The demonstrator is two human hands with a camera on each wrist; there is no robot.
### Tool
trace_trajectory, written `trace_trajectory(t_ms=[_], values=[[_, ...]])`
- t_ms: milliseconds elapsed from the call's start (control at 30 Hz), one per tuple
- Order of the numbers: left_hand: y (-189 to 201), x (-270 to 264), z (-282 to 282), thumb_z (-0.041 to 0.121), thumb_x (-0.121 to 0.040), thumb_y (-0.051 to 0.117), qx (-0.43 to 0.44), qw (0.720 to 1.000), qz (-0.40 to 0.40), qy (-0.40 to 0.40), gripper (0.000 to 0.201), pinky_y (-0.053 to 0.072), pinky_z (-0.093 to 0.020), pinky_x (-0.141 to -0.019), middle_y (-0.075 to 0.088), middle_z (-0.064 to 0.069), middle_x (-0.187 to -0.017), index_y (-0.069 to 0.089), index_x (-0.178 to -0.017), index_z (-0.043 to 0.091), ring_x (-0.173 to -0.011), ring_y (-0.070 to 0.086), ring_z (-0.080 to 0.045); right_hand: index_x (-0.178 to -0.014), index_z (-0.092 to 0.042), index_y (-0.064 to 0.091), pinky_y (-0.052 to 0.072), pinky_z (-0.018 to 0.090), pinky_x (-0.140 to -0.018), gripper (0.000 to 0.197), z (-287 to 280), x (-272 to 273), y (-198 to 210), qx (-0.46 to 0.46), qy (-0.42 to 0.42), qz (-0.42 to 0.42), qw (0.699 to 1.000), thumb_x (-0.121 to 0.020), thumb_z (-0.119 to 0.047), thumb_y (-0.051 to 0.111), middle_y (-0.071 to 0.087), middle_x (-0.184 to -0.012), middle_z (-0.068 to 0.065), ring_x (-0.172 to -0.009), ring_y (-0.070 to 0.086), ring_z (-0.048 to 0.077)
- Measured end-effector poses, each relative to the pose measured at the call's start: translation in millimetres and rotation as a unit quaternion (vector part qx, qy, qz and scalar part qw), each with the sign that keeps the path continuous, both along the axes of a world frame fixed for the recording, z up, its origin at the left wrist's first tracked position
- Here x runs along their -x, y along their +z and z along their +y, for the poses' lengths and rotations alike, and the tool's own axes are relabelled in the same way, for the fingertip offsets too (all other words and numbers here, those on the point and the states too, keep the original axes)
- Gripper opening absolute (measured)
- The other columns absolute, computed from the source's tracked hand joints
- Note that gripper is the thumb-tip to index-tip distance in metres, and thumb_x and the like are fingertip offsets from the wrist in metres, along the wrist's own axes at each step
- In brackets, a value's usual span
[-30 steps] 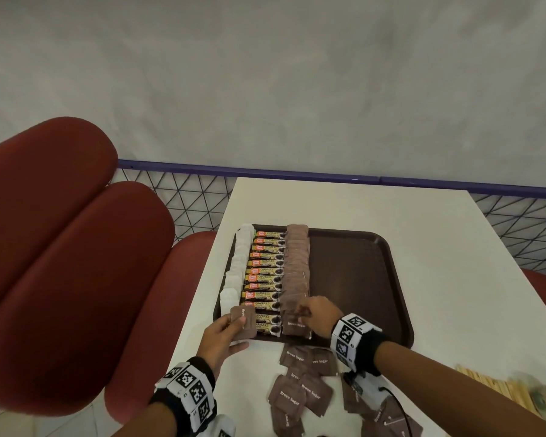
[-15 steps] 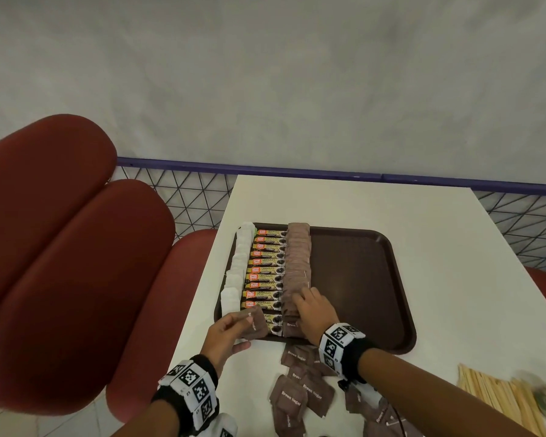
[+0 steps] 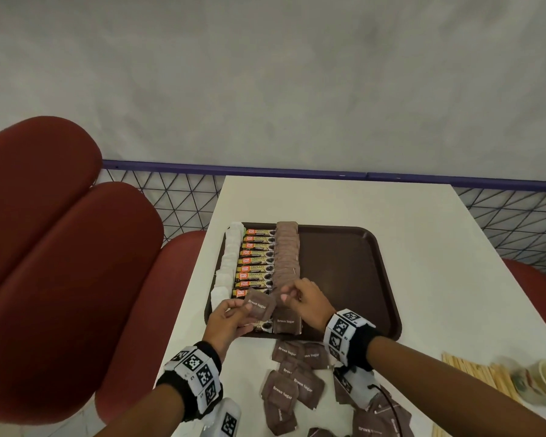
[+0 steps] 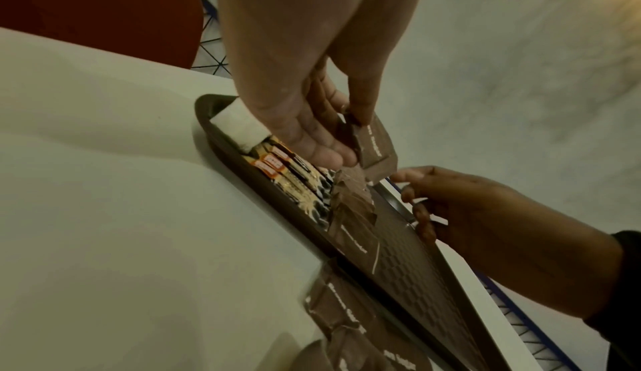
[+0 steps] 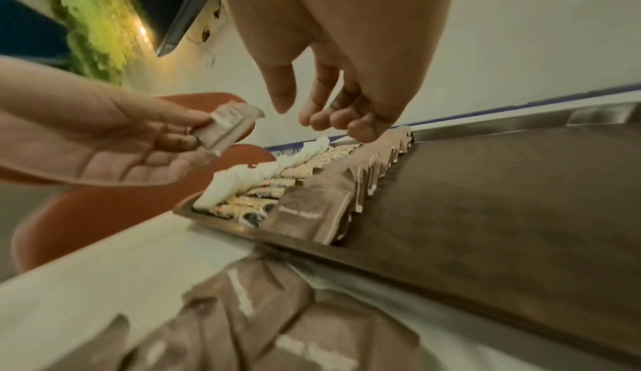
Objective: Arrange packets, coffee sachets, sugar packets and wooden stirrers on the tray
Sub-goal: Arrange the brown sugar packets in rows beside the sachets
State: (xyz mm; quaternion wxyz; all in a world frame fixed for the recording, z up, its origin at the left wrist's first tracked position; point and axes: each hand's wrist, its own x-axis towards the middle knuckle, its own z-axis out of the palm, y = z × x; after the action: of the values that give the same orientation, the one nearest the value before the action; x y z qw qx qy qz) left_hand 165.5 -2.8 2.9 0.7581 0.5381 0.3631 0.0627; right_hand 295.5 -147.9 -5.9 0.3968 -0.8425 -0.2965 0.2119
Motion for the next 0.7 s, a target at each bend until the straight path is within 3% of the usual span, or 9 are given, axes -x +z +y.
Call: trace_trajectory(t_ms=[67, 167, 233, 267, 333, 433, 533, 633, 700], values=[[1, -3, -5, 0.005, -0.089, 0.059, 0.011, 1.0, -0.013, 0.004, 0.01, 0.056, -0.026, -0.065, 0.067, -0.017, -0.091, 0.05, -0.093, 0.008, -0.076, 0.066, -0.025, -0.11, -0.003, 0.06, 0.039, 0.002, -0.069, 0.025, 2, 2, 3, -0.06, -0.006, 0.097, 0.993, -0.088, -0.016, 0.06, 0.053, -0.094, 0.0, -0.087, 0.051, 0.01], [2, -9, -10, 0.005, -0.088, 0.06, 0.024, 0.999, -0.027, 0.007, 0.011, 0.058, -0.025, -0.065, 0.067, -0.02, -0.094, 0.05, -0.094, 0.007, -0.081, 0.067, -0.028, -0.11, -0.006, 0.059, 0.041, 0.001, -0.065, 0.027, 5, 3, 3, -0.093, 0.005, 0.188, 0.978, -0.085, -0.013, 0.065, 0.056, -0.092, -0.001, -0.077, 0.051, 0.0], [4, -12, -13, 0.004, -0.088, 0.059, 0.036, 0.999, -0.037, 0.006, 0.011, 0.058, -0.024, -0.065, 0.067, -0.023, -0.098, 0.049, -0.093, 0.007, -0.084, 0.068, -0.028, -0.091, -0.012, 0.06, 0.044, 0.007, -0.066, 0.012, 7, 1, 2, -0.11, 0.018, 0.223, 0.968, -0.083, -0.006, 0.066, 0.058, -0.082, -0.004, -0.07, 0.055, -0.002], [5, -14, -14, 0.003, -0.088, 0.059, 0.042, 0.998, -0.041, 0.004, 0.011, 0.058, -0.024, -0.065, 0.066, -0.024, -0.1, 0.049, -0.092, 0.007, -0.084, 0.068, -0.028, -0.081, -0.014, 0.058, 0.045, 0.012, -0.067, 0.014, 9, -1, 2, -0.119, 0.024, 0.226, 0.967, -0.082, -0.002, 0.066, 0.058, -0.077, -0.003, -0.067, 0.056, -0.002], [6, -18, -14, 0.001, -0.088, 0.058, 0.048, 0.998, -0.047, -0.006, 0.012, 0.058, -0.024, -0.066, 0.066, -0.024, -0.103, 0.048, -0.092, 0.007, -0.083, 0.07, -0.025, -0.075, -0.011, 0.058, 0.048, 0.023, -0.071, 0.015, 12, -9, 1, -0.121, 0.019, 0.217, 0.968, -0.081, 0.002, 0.065, 0.059, -0.074, 0.002, -0.068, 0.057, 0.006], [8, -20, -8, 0.0, -0.087, 0.059, 0.041, 0.998, -0.042, -0.016, 0.014, 0.059, -0.024, -0.07, 0.066, -0.024, -0.106, 0.051, -0.097, 0.004, -0.086, 0.07, -0.023, -0.091, -0.002, 0.064, 0.05, 0.037, -0.085, 0.01, 14, -36, 4, -0.113, -0.018, 0.191, 0.975, -0.081, -0.001, 0.066, 0.066, -0.092, 0.018, -0.086, 0.059, 0.021], [7, -18, 8, 0.001, -0.086, 0.062, 0.026, 0.999, -0.023, -0.006, 0.024, 0.058, -0.024, -0.072, 0.066, -0.023, -0.107, 0.051, -0.107, 0.001, -0.094, 0.069, -0.028, -0.091, -0.012, 0.063, 0.045, 0.024, -0.079, 0.01, 15, -81, 11, -0.063, -0.109, 0.105, 0.986, -0.083, -0.006, 0.065, 0.063, -0.088, 0.003, -0.085, 0.057, 0.017], [5, -12, 24, 0.003, -0.085, 0.063, 0.01, 1.0, -0.009, -0.002, 0.026, 0.057, -0.024, -0.072, 0.067, -0.022, -0.106, 0.052, -0.109, 0.001, -0.094, 0.07, -0.028, -0.099, -0.004, 0.062, 0.038, 0.024, -0.077, 0.015, 15, -128, 15, 0.03, -0.186, 0.012, 0.982, -0.086, -0.011, 0.062, 0.057, -0.088, 0.005, -0.086, 0.052, 0.018], [6, -9, 33, 0.004, -0.085, 0.063, 0.006, 1.0, -0.005, -0.002, 0.022, 0.057, -0.024, -0.071, 0.068, -0.02, -0.104, 0.053, -0.105, 0.004, -0.093, 0.07, -0.027, -0.092, -0.005, 0.06, 0.036, 0.023, -0.073, 0.007, 17, -152, 12, 0.057, -0.205, 0.007, 0.977, -0.087, -0.011, 0.06, 0.056, -0.087, 0.007, -0.084, 0.053, 0.021]])
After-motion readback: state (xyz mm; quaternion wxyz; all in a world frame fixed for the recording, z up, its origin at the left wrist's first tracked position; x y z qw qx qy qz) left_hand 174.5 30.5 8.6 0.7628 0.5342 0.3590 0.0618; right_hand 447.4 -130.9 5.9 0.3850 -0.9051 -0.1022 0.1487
